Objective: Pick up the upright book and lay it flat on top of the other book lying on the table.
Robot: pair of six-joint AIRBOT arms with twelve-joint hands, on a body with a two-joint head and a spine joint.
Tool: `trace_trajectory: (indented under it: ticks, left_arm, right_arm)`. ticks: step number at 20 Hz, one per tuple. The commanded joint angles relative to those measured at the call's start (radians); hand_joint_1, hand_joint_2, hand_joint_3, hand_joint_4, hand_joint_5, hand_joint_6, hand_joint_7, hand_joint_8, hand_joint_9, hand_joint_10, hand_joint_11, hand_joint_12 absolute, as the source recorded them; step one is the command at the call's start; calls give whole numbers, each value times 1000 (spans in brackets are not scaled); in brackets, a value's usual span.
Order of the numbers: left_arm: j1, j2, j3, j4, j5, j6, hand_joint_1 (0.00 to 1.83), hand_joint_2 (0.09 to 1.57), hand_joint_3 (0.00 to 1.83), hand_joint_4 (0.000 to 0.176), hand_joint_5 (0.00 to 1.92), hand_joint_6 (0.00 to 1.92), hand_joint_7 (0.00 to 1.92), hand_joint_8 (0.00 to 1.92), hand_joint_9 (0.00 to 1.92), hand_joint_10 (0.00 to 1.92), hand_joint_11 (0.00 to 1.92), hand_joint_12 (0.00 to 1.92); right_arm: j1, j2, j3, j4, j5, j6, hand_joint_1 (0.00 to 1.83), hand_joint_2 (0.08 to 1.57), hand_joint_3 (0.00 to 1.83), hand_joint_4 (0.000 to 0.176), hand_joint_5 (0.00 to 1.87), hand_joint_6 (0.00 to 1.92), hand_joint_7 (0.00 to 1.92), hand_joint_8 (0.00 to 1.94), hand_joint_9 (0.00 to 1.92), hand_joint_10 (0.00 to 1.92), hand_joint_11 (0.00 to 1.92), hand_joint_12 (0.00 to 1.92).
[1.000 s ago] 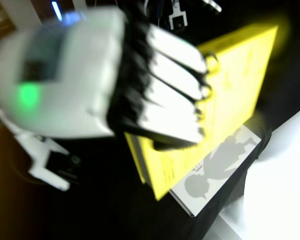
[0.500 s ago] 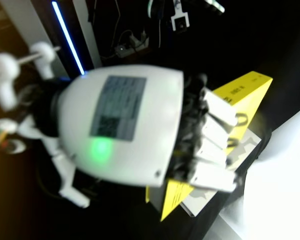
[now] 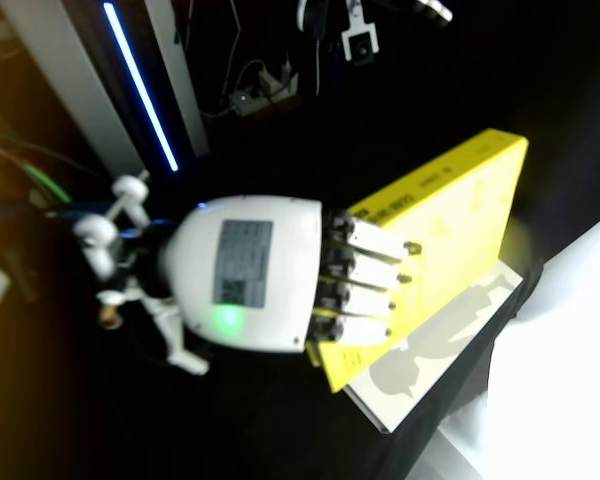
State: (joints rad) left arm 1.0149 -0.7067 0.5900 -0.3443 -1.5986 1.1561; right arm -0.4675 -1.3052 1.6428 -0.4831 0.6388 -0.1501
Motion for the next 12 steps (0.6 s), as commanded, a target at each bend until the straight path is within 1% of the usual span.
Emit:
trace_trajectory:
  ticks: [1, 2, 3, 4, 5, 6, 7, 8, 9, 10, 11, 12]
  left_arm:
    - [-5, 4, -2, 22, -128, -3, 315, 1189, 15, 86, 0, 0, 0, 0, 0, 0, 0, 0]
    - [-4, 4, -2, 20, -130, -3, 287, 1203, 19, 82, 0, 0, 0, 0, 0, 0, 0, 0]
    - [-4, 4, -2, 19, -130, -3, 287, 1203, 19, 82, 0, 0, 0, 0, 0, 0, 0, 0]
    - [-4, 3, -2, 19, -130, -3, 254, 1211, 19, 89, 0, 0, 0, 0, 0, 0, 0, 0]
    - [-4, 3, -2, 19, -130, -3, 236, 1211, 16, 86, 0, 0, 0, 0, 0, 0, 0, 0]
    - [-4, 3, -2, 18, -130, -3, 221, 1211, 14, 94, 0, 0, 0, 0, 0, 0, 0, 0]
    - [-4, 3, -2, 17, -130, -3, 219, 1206, 11, 100, 0, 0, 0, 0, 0, 0, 0, 0]
    - [-4, 3, -2, 16, -130, -3, 217, 1211, 12, 85, 0, 0, 0, 0, 0, 0, 0, 0]
    - [-4, 3, -2, 16, -130, -3, 199, 1222, 16, 82, 0, 0, 0, 0, 0, 0, 0, 0]
    - [-4, 2, -2, 16, -130, -3, 188, 1229, 17, 76, 0, 0, 0, 0, 0, 0, 0, 0]
    - [-4, 2, -2, 15, -130, -3, 187, 1218, 10, 79, 0, 0, 0, 0, 0, 0, 0, 0]
    - [-4, 2, -3, 14, -130, -3, 188, 1198, 0, 82, 0, 0, 0, 0, 0, 0, 0, 0]
  right_arm:
    - [-23, -16, -1, -44, -48, 12, 1097, 1235, 1, 0, 736, 1340, 769, 403, 723, 1109, 492, 1667]
    - [-25, -19, 1, -44, -47, 23, 992, 1149, 0, 0, 552, 785, 682, 223, 546, 1049, 335, 1661]
    - [-25, -20, 2, -44, -47, 24, 992, 1149, 0, 0, 552, 785, 682, 223, 546, 1049, 335, 1661]
    - [-25, -22, 8, -44, -47, 30, 542, 1328, 17, 0, 463, 268, 483, 35, 330, 803, 91, 1624]
    - [-25, -22, 9, -44, -47, 35, 331, 1402, 11, 0, 400, 151, 400, 6, 293, 673, 17, 1587]
    - [-25, -22, 10, -44, -47, 40, 226, 1411, 3, 0, 360, 75, 330, 0, 261, 536, 3, 1504]
    - [-25, -22, 10, -44, -47, 42, 230, 1394, 0, 0, 358, 37, 317, 0, 267, 451, 0, 1481]
    - [-25, -22, 10, -44, -47, 44, 270, 1364, 0, 0, 341, 20, 282, 0, 249, 420, 0, 1480]
    - [-25, -21, 10, -45, -47, 54, 301, 1343, 0, 0, 348, 19, 276, 1, 245, 407, 0, 1481]
    - [-25, -20, 10, -50, -47, 66, 282, 1318, 0, 0, 309, 4, 245, 0, 214, 376, 0, 1440]
    - [-25, -19, 10, -52, -46, 71, 242, 1311, 0, 0, 248, 0, 179, 0, 172, 332, 0, 1340]
    - [-25, -17, 10, -52, -46, 79, 195, 1275, 0, 0, 136, 0, 72, 0, 101, 254, 0, 1174]
